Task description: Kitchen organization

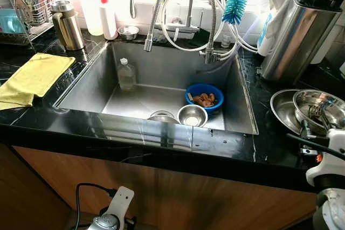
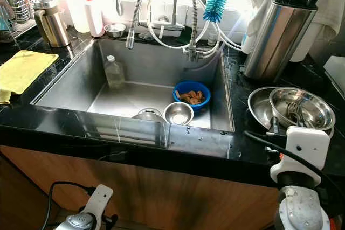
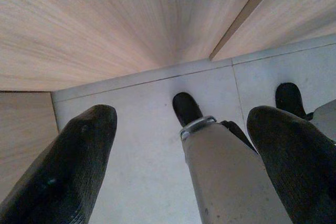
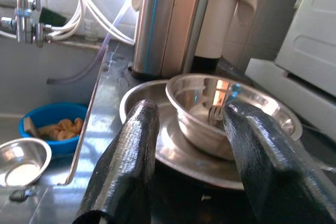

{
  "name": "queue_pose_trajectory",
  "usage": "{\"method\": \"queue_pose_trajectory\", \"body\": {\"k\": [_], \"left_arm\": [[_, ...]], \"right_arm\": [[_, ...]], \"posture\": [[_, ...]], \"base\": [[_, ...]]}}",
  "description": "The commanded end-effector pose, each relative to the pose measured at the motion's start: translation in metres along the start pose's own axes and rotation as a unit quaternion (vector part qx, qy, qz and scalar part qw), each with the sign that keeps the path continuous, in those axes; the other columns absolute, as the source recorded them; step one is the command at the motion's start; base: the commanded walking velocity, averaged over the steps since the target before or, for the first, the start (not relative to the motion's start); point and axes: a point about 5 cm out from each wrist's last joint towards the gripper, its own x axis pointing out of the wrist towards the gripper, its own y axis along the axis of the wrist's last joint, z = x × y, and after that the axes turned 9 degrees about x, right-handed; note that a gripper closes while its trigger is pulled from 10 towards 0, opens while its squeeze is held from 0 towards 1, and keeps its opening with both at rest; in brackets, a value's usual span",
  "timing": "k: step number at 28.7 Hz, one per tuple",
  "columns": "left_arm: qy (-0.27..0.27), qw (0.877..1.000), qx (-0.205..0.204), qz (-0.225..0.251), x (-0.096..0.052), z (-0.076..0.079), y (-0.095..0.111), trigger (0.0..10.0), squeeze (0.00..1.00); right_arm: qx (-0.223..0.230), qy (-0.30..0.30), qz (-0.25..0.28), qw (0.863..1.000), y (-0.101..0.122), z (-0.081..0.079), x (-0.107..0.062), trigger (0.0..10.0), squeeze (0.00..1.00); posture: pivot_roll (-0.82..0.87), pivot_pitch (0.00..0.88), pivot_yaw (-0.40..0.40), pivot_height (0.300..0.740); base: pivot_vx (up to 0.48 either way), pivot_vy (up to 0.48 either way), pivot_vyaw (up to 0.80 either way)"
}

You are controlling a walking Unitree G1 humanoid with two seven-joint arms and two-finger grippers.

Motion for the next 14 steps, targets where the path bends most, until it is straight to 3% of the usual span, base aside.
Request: {"method": "queue_pose_trajectory", "body": {"k": [1, 14], "left_arm": [[0.005, 1.0, -0.001, 0.001, 0.0, -0.0009, 0.0009, 10.0, 0.0], [0.005, 1.0, -0.001, 0.0, 0.0, -0.0011, 0.0003, 10.0, 0.0]], "right_arm": [[-0.005, -0.002, -0.011, 1.0, -0.0038, 0.0001, -0.0001, 10.0, 0.0], [-0.005, -0.019, -0.002, 1.0, 0.0013, 0.0042, 0.0006, 10.0, 0.0]], "posture": [[-0.01, 0.021, -0.048, 0.736], [-0.01, 0.022, -0.049, 0.736]], "base": [[0.0, 0.0, 0.0], [0.0, 0.0, 0.0]]}}
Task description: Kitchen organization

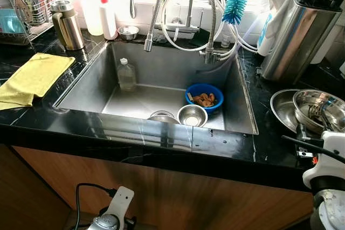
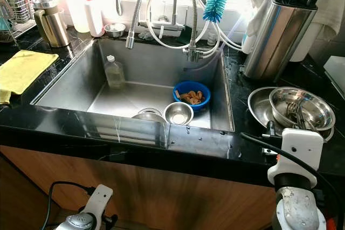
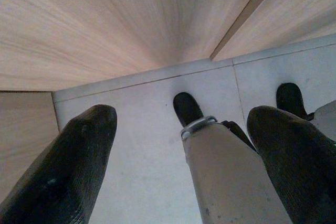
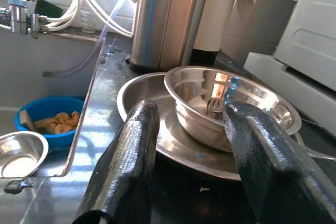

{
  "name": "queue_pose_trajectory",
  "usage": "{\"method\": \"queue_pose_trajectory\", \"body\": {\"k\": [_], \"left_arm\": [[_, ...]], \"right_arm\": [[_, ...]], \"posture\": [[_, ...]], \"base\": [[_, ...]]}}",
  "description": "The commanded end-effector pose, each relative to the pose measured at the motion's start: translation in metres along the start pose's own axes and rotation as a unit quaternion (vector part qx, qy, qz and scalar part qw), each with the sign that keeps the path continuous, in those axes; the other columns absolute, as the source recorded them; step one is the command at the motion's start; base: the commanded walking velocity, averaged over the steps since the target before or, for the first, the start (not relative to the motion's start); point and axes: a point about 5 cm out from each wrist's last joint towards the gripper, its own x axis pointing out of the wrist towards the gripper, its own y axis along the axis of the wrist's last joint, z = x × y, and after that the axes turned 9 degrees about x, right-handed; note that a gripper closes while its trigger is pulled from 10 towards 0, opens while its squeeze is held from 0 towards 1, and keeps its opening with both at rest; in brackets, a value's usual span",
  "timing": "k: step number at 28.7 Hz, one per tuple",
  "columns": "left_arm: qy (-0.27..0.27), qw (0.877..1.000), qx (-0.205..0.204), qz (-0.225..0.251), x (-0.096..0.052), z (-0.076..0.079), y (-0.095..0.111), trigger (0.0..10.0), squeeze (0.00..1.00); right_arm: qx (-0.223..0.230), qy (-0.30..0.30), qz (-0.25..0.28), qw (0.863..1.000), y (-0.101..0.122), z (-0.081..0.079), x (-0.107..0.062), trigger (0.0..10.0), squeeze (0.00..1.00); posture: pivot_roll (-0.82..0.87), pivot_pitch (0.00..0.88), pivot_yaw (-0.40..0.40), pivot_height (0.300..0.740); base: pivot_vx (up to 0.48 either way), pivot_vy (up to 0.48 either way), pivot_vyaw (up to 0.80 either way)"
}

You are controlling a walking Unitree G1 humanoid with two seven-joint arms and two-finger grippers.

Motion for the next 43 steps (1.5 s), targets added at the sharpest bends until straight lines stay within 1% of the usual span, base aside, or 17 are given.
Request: {"method": "queue_pose_trajectory", "body": {"k": [1, 13, 23, 28, 30, 33, 36, 37, 41, 43], "left_arm": [[0.003, 1.0, -0.002, 0.0, 0.0, -0.001, 0.0, 10.0, 0.0], [0.002, 1.0, -0.002, -0.001, 0.0, 0.0, 0.0, 10.0, 0.0], [0.0, 1.0, -0.001, 0.004, 0.0, 0.0, 0.003, 10.0, 0.0], [-0.001, 1.0, 0.0, 0.006, 0.001, 0.001, 0.005, 10.0, 0.0], [-0.002, 1.0, 0.001, 0.006, 0.001, 0.001, 0.005, 10.0, 0.0], [-0.001, 1.0, 0.001, 0.005, 0.001, 0.001, 0.004, 10.0, 0.0], [0.0, 1.0, 0.0, 0.003, 0.0, 0.0, 0.002, 10.0, 0.0], [0.001, 1.0, 0.0, 0.003, 0.0, 0.0, 0.002, 10.0, 0.0], [0.002, 1.0, 0.001, 0.003, 0.0, -0.001, 0.002, 10.0, 0.0], [0.002, 1.0, 0.002, 0.003, 0.0, -0.001, 0.002, 10.0, 0.0]], "right_arm": [[-0.001, -0.011, 0.006, 1.0, 0.003, 0.004, 0.0, 10.0, 0.0], [-0.001, -0.019, 0.017, 1.0, 0.007, 0.007, 0.0, 10.0, 0.0], [0.002, -0.024, 0.032, 0.999, 0.012, 0.01, -0.001, 10.0, 0.0], [-0.002, -0.034, 0.032, 0.999, 0.012, 0.016, -0.002, 10.0, 0.0], [-0.004, -0.045, 0.027, 0.999, 0.011, 0.02, -0.003, 10.0, 0.0], [-0.003, -0.054, 0.027, 0.998, 0.01, 0.022, -0.003, 10.0, 0.0], [-0.031, -0.075, 0.047, 0.996, 0.015, 0.023, -0.004, 10.0, 0.0], [-0.043, -0.088, 0.058, 0.994, 0.017, 0.024, -0.006, 10.0, 0.0], [-0.031, -0.132, 0.076, 0.988, 0.019, 0.031, -0.016, 10.0, 0.0], [-0.04, -0.144, 0.083, 0.985, 0.02, 0.034, -0.02, 10.0, 0.0]], "posture": [[-0.01, 0.022, -0.049, 0.736], [-0.01, 0.022, -0.05, 0.736], [-0.02, 0.021, -0.047, 0.736], [-0.02, 0.021, -0.047, 0.736], [-0.02, 0.021, -0.047, 0.736], [-0.02, 0.021, -0.048, 0.736], [-0.01, 0.02, -0.049, 0.736], [-0.01, 0.021, -0.049, 0.736], [-0.02, 0.021, -0.047, 0.736], [-0.02, 0.02, -0.047, 0.736]], "base": [[0.0, 0.0, 0.0], [0.0, 0.0, 0.0], [0.0, 0.0, 0.0], [0.0, 0.0, 0.0], [0.0, 0.0, 0.0], [0.0, 0.0, 0.0], [0.0, 0.0, 0.0], [0.0, 0.0, 0.0], [0.0, 0.0, 0.0], [0.0, 0.0, 0.0]]}}
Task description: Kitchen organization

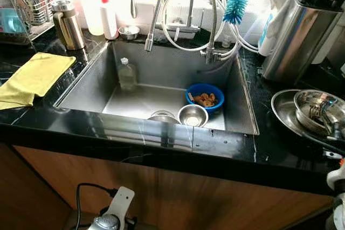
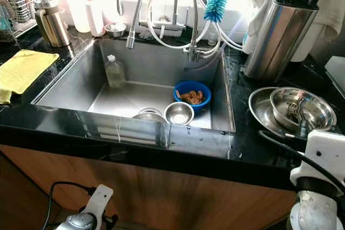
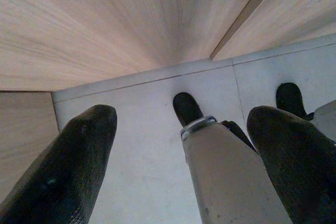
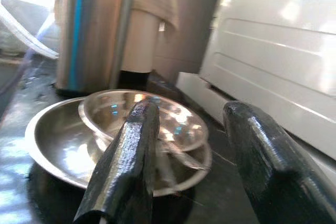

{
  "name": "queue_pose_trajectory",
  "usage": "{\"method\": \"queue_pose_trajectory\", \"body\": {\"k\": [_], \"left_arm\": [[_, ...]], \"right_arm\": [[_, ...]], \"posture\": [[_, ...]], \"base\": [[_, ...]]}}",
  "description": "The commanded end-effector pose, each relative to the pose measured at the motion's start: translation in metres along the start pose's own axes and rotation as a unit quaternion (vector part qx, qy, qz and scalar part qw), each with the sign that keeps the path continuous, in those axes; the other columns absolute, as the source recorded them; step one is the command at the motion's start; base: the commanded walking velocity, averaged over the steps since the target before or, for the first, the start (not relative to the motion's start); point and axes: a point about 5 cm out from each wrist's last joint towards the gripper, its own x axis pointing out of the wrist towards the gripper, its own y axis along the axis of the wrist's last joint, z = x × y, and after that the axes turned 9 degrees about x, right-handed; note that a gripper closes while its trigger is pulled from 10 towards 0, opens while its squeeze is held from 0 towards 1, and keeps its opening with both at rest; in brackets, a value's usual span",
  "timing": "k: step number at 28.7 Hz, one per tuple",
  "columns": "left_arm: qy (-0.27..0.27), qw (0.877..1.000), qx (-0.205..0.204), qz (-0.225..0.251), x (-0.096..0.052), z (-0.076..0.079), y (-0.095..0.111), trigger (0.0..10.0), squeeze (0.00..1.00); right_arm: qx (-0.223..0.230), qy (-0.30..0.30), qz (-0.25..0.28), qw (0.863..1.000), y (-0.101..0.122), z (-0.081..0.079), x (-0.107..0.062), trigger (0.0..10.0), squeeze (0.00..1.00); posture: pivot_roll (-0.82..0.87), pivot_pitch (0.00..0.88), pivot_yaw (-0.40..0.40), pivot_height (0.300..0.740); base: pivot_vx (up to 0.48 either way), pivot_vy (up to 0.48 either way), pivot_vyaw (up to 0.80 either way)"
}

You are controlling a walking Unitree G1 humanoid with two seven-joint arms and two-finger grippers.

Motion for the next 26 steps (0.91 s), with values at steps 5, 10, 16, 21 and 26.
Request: {"method": "queue_pose_trajectory", "body": {"k": [5, 10, 16, 21, 26], "left_arm": [[0.002, 1.0, 0.002, 0.003, 0.0, -0.001, 0.002, 10.0, 0.0], [0.002, 1.0, 0.001, 0.004, 0.0, 0.0, 0.002, 10.0, 0.0], [0.005, 1.0, 0.002, 0.003, 0.0, -0.001, 0.002, 10.0, 0.0], [0.007, 1.0, 0.001, 0.005, 0.0, -0.002, 0.002, 10.0, 0.0], [0.008, 1.0, 0.0, 0.006, 0.0, -0.002, 0.002, 10.0, 0.0]], "right_arm": [[-0.008, -0.02, 0.032, 0.999, 0.007, 0.006, -0.004, 10.0, 0.0], [0.018, -0.005, 0.025, 1.0, -0.007, -0.004, -0.007, 10.0, 0.0], [0.052, 0.027, 0.003, 0.998, -0.018, -0.009, -0.005, 10.0, 0.0], [0.066, 0.05, 0.023, 0.996, -0.018, -0.011, -0.005, 10.0, 0.0], [0.073, 0.087, 0.033, 0.993, -0.018, -0.014, -0.006, 10.0, 0.0]], "posture": [[-0.02, 0.019, -0.047, 0.736], [-0.02, 0.016, -0.049, 0.736], [-0.01, 0.015, -0.049, 0.736], [-0.01, 0.019, -0.048, 0.736], [-0.02, 0.02, -0.048, 0.736]], "base": [[0.0, 0.0, 0.0], [0.0, 0.0, 0.0], [0.0, 0.0, 0.0], [0.0, 0.0, 0.0], [0.0, 0.0, 0.0]]}}
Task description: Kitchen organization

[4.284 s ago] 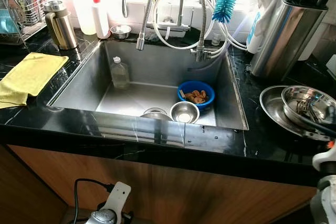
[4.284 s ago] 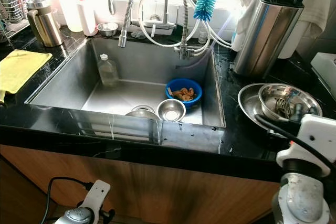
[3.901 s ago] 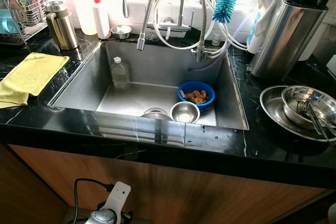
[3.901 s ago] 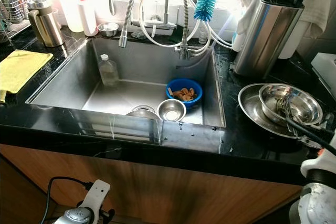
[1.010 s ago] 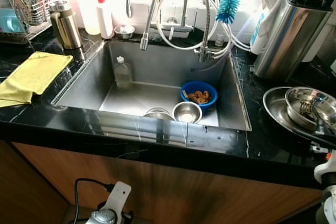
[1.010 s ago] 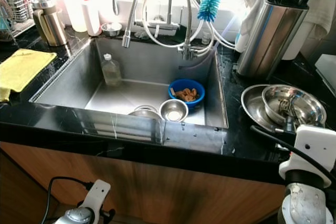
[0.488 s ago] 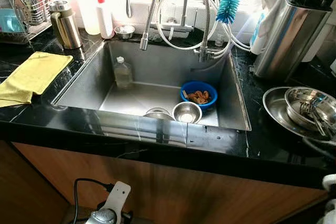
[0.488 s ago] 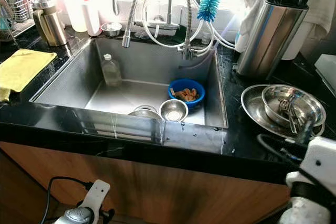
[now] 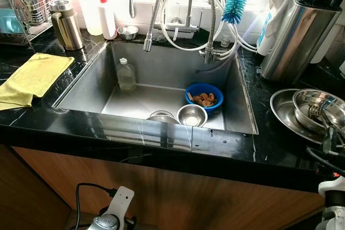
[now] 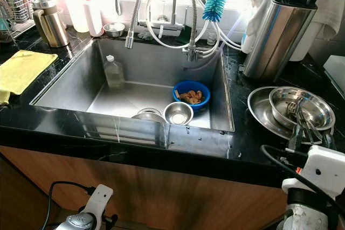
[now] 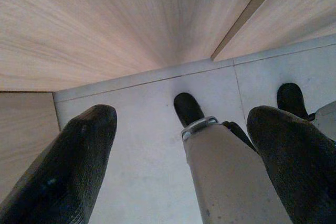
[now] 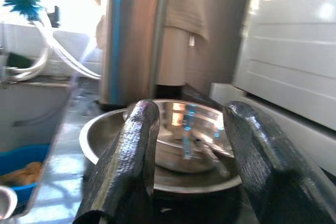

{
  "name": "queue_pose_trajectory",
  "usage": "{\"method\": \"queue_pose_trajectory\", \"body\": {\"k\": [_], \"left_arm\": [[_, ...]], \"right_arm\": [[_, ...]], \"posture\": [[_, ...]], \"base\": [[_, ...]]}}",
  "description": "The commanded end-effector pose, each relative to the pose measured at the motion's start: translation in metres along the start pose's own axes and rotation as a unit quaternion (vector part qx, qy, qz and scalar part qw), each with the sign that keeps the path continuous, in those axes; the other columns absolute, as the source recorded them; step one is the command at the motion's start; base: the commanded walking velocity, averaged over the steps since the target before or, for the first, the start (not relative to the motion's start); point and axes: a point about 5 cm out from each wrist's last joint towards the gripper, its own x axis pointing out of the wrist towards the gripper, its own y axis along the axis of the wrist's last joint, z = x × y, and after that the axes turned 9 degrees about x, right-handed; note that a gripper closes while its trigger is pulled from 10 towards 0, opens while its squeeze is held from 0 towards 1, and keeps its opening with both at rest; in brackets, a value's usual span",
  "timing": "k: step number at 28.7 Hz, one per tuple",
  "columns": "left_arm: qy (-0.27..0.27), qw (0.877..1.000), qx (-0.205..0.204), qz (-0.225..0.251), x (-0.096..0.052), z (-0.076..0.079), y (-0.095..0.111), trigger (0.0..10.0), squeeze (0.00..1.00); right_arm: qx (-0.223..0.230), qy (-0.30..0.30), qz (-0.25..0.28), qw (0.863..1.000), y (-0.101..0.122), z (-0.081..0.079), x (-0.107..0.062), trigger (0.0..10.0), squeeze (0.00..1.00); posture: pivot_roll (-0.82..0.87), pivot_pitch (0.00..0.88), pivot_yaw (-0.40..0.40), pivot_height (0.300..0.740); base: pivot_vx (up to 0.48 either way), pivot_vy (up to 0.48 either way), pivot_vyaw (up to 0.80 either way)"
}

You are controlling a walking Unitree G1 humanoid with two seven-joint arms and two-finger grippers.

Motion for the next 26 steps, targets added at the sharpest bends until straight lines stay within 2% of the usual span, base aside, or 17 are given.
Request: {"method": "queue_pose_trajectory", "body": {"k": [1, 13, 26], "left_arm": [[0.005, 1.0, -0.001, 0.006, 0.0, -0.002, 0.002, 10.0, 0.0], [0.006, 1.0, -0.002, 0.009, 0.0, -0.003, 0.004, 10.0, 0.0], [0.005, 1.0, -0.002, 0.011, 0.0, -0.002, 0.005, 10.0, 0.0]], "right_arm": [[0.005, 0.014, 0.001, 1.0, -0.001, -0.001, -0.001, 10.0, 0.0], [0.003, -0.043, 0.014, 0.999, -0.005, 0.012, -0.005, 10.0, 0.0], [0.008, -0.051, 0.005, 0.999, -0.013, 0.015, -0.006, 10.0, 0.0]], "posture": [[-0.02, 0.022, -0.047, 0.736], [-0.01, 0.027, -0.046, 0.736], [-0.01, 0.027, -0.047, 0.736]], "base": [[0.0, 0.0, 0.0], [0.0, 0.0, 0.0], [0.0, 0.0, 0.0]]}}
